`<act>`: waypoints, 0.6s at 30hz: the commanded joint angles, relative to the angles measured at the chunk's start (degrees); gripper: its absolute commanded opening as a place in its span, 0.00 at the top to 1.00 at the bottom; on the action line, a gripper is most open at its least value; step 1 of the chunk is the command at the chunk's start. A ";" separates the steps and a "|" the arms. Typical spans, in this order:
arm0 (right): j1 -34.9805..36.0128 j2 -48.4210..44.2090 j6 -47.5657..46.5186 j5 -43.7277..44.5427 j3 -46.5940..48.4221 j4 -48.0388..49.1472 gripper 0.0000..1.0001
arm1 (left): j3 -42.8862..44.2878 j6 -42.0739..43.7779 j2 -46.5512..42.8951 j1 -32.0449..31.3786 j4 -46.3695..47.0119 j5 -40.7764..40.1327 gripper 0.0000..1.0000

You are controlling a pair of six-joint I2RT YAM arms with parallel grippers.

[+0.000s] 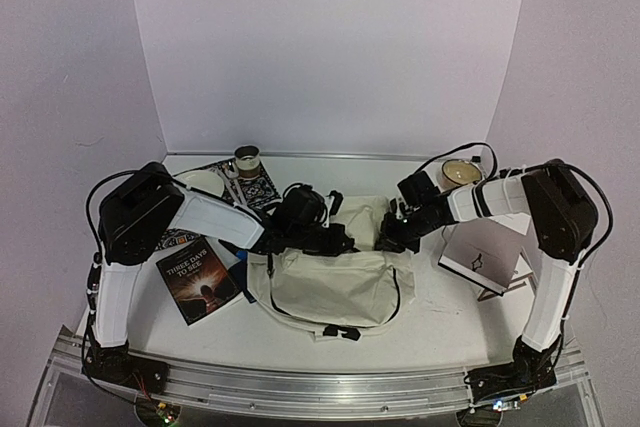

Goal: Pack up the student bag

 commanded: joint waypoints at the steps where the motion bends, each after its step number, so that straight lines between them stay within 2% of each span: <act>1: -0.29 -6.21 -3.87 2.89 0.57 -5.50 1.00 | -3.04 2.51 -6.42 -0.06 1.03 -4.18 1.00; 7: -2.19 -12.23 -7.32 7.00 0.51 -11.42 1.00 | -7.68 4.20 -11.99 0.10 -0.31 -8.18 1.00; 18: -7.30 -17.17 -11.18 9.36 0.32 -16.50 1.00 | -12.88 8.93 -19.46 0.26 -8.85 -18.23 1.00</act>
